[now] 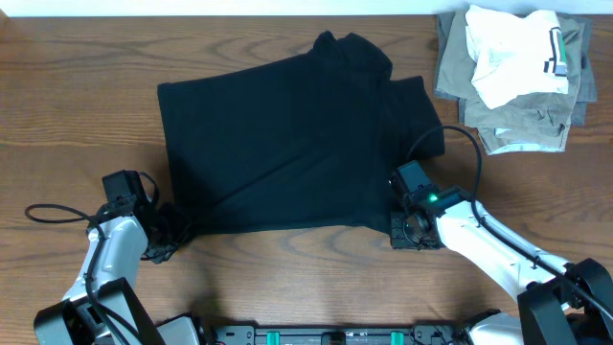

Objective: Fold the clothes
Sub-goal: 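Fold the bottom half up over the top with both grippers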

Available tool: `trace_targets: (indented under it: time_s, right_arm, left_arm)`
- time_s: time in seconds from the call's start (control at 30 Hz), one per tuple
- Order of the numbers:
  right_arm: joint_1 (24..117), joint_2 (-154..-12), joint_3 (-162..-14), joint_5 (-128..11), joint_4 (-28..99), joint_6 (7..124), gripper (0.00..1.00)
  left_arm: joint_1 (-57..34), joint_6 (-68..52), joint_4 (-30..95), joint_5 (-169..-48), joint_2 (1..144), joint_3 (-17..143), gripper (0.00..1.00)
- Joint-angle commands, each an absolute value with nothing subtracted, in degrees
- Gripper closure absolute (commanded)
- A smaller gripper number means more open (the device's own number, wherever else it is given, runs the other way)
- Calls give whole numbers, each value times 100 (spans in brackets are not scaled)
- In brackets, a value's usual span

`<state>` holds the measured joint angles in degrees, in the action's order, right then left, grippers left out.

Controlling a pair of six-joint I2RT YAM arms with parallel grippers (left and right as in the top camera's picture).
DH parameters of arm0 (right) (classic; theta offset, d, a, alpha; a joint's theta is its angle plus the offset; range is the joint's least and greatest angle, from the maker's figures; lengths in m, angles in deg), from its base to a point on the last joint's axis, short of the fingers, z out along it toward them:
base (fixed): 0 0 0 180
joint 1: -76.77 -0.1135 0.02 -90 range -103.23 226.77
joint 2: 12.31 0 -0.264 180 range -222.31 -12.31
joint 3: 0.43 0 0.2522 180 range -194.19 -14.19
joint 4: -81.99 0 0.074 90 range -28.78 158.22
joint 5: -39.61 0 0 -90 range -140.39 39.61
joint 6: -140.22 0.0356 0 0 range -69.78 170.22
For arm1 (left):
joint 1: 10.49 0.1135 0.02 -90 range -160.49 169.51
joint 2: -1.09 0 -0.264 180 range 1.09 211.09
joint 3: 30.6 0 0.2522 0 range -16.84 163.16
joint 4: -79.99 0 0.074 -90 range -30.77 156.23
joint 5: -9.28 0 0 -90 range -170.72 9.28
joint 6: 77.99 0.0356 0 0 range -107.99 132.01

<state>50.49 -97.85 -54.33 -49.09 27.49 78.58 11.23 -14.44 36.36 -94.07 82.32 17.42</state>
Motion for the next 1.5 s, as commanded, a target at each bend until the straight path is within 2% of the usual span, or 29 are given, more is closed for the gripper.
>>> trace_targets:
  time_s: [0.0,0.1,0.17,0.2,0.23,0.5,0.87,1.17,1.3,1.47]
  right_arm:
    - [5055,-9815,-5256,-4868,2935,8000,56]
    - [5055,-9815,-5119,-4883,3160,8003,58]
    - [5055,-9817,-5103,-4892,3204,8003,67]
    - [5055,-9813,-5106,-4892,3206,8007,80]
    - [5057,-9800,-5110,-4890,3195,8081,98]
    - [5226,-9184,-5433,-4870,2863,8293,99]
    - [6183,-8224,-6345,-4962,1241,7758,99]
    - [6375,-8152,-6885,-5132,336,7581,99]
    - [6373,-8152,-6994,-5349,557,7469,99]
    - [6373,-8338,-6990,-5364,1215,7290,99]
  left_arm:
    - [1184,-1324,3551,-9011,8376,1672,94]
    - [1184,-1324,3551,-9011,8376,1672,94]
    - [1184,-1324,3551,-9011,8376,1672,94]
    - [1184,-1324,3551,-9011,8376,1672,94]
    - [1184,-1324,3547,-9013,8376,1672,94]
    - [1184,-1300,2836,-9077,8160,1852,94]
    - [1184,-1051,1706,-9077,6984,2249,94]
    - [1184,-999,1020,-9077,6418,2254,94]
    - [1184,-898,1029,-9072,6431,2252,94]
    - [1184,-900,1608,-9074,6433,2252,94]
